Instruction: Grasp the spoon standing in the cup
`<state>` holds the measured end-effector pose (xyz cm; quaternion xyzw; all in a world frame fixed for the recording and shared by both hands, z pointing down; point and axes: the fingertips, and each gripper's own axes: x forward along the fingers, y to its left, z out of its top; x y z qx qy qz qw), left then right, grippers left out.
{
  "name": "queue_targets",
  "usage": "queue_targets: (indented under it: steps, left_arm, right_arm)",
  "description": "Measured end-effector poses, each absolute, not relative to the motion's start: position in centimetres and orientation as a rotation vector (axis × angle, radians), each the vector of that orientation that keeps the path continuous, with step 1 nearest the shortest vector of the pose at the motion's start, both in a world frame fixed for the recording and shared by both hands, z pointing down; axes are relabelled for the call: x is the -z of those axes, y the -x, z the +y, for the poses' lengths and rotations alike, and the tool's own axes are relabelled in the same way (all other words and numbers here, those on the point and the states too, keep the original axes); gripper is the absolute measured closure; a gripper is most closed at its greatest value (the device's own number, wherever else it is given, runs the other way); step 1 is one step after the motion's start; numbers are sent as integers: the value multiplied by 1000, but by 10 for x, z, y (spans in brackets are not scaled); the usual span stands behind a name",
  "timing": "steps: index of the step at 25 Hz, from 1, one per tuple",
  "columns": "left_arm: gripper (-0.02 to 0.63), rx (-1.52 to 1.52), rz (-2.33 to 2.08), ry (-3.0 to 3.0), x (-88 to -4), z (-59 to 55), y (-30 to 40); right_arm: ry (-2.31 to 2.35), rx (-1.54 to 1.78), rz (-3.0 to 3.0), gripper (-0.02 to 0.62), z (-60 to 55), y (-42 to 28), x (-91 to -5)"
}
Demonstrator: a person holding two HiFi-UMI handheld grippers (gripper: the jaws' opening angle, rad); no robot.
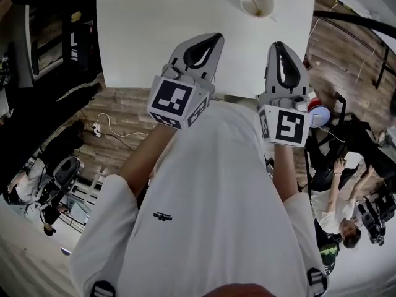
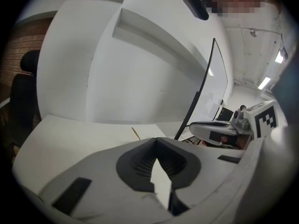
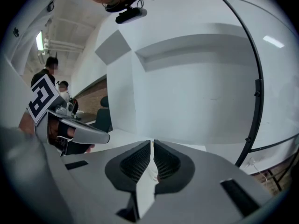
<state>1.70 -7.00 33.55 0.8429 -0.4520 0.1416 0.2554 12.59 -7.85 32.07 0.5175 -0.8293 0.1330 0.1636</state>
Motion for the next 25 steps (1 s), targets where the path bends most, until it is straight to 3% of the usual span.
queue_targets:
  steps: [25]
  left_arm:
    - [611,-381,-1239,-2190,-404,-109,6]
  right_arm:
    - [-1218,-442,-2309,554,-167,-84,-416]
